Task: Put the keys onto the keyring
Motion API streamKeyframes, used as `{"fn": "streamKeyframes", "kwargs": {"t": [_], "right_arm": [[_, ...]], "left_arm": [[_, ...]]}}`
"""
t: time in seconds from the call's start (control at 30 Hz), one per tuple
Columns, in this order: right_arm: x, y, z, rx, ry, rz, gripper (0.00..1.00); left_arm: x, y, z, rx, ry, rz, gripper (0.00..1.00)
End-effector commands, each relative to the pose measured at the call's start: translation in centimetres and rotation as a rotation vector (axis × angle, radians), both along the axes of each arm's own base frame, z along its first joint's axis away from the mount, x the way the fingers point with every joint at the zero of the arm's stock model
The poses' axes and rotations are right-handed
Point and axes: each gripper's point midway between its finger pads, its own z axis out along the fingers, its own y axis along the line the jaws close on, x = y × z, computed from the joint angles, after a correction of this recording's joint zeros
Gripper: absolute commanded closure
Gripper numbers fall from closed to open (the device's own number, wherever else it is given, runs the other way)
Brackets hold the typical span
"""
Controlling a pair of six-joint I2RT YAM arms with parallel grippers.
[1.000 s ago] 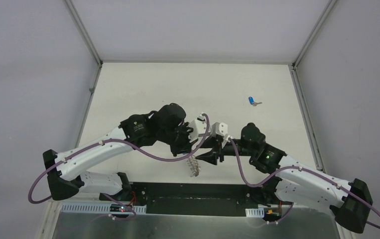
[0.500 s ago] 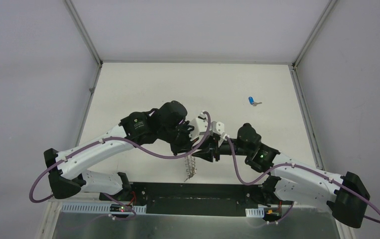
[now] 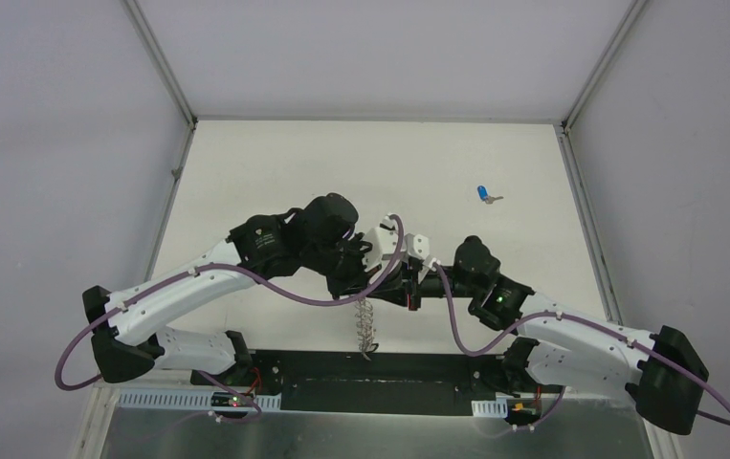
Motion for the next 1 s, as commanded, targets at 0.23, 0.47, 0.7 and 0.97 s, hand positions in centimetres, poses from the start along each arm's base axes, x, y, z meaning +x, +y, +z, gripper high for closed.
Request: {"fn": "streamKeyframes", "kwargs": {"t": [0.23, 0.47, 0.7, 0.97], "right_arm": [[-0.9, 0.0, 3.1, 0.101, -0.026, 0.019, 1.00], [-1.2, -1.3, 4.1, 0.141, -0.047, -0.017, 1.00], [-1.9, -2.0, 5.5, 0.174, -0.066, 0.001, 1.00], [-2.5, -2.2, 6.1, 0.181, -0.065, 0.024, 1.00]], "left_arm": [[0.9, -1.2, 2.4, -0.171, -0.098, 0.041, 0.94], [1.7, -0.5, 5.9, -0.454, -0.252, 0.120, 0.60], [-1.1, 0.5, 8.0, -0.786, -0.428, -0.034, 0.48], [-2.4, 0.1, 6.8, -0.831, -0.449, -0.128, 0.46]]}}
